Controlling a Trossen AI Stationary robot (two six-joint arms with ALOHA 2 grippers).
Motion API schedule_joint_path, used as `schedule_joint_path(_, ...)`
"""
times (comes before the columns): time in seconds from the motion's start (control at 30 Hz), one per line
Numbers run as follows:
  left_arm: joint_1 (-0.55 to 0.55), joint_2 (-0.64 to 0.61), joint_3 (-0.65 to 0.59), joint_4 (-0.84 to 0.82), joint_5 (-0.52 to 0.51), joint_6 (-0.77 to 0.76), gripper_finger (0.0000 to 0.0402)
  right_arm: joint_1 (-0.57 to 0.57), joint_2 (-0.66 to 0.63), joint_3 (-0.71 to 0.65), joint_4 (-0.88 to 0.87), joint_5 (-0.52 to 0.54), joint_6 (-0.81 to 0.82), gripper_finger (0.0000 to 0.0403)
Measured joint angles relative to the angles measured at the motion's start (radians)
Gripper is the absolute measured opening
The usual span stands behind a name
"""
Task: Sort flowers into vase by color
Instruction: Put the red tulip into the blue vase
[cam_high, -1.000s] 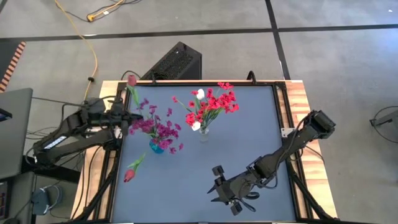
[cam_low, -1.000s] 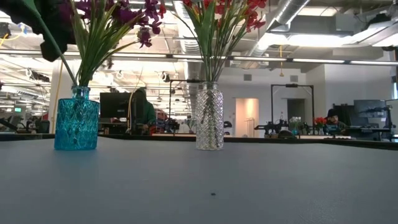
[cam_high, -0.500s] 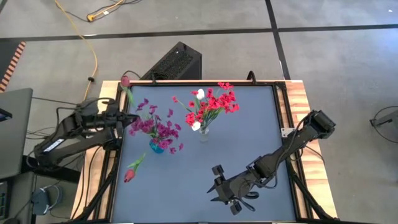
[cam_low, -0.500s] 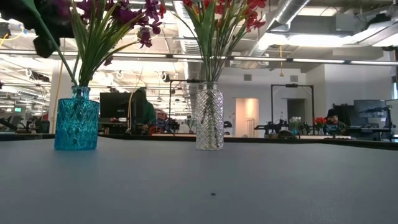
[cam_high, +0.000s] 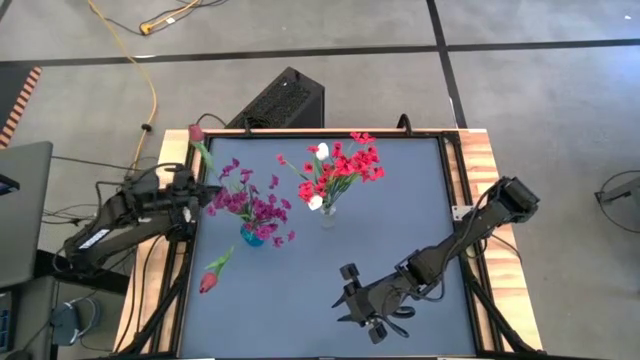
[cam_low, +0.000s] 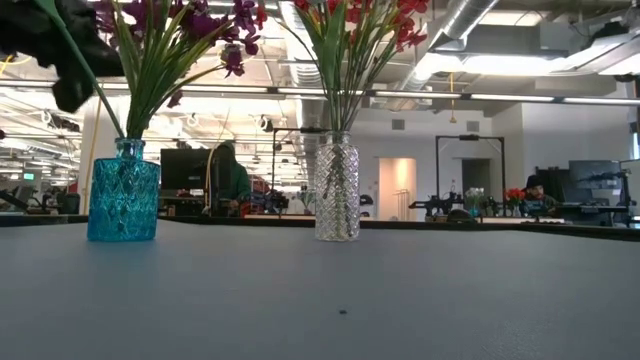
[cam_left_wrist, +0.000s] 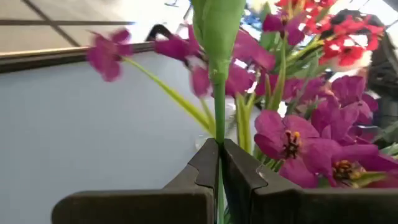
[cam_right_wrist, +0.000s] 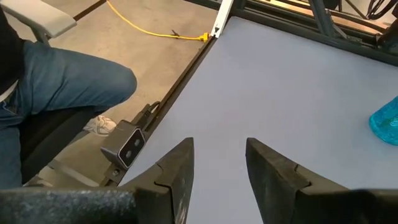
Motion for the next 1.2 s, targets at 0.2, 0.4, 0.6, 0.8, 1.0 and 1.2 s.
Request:
schedule_joint_path(0.2,0.000,-0.001,-0.031,0.081,0.026,0.026,0.0000,0.000,0.000,0.000,-0.001,0.000,0.021,0.0170)
schedule_joint_path(0.4,0.000,-0.002,-0.031,0.051,0.035,0.070,0.0000,0.000,0.000,0.000,0.000,0.000,0.023,0.0170)
schedule_joint_path(0.6,0.000,-0.002,-0.027,0.054,0.073,0.125,0.0000,-0.005,0.000,0.000,0.000,0.000,0.023,0.0170)
schedule_joint_path(0.8,0.000,-0.002,-0.027,0.053,0.111,0.142,0.0000,-0.005,0.000,0.000,-0.001,0.000,0.023,0.0170)
schedule_joint_path(1.0,0.000,-0.002,-0.027,0.063,0.158,0.174,0.0000,-0.005,0.000,0.000,-0.001,0.000,0.018,0.0170)
schedule_joint_path(1.2,0.000,-0.001,-0.027,0.064,0.096,0.159,0.0000,-0.011,0.000,0.000,-0.001,0.000,0.017,0.0170)
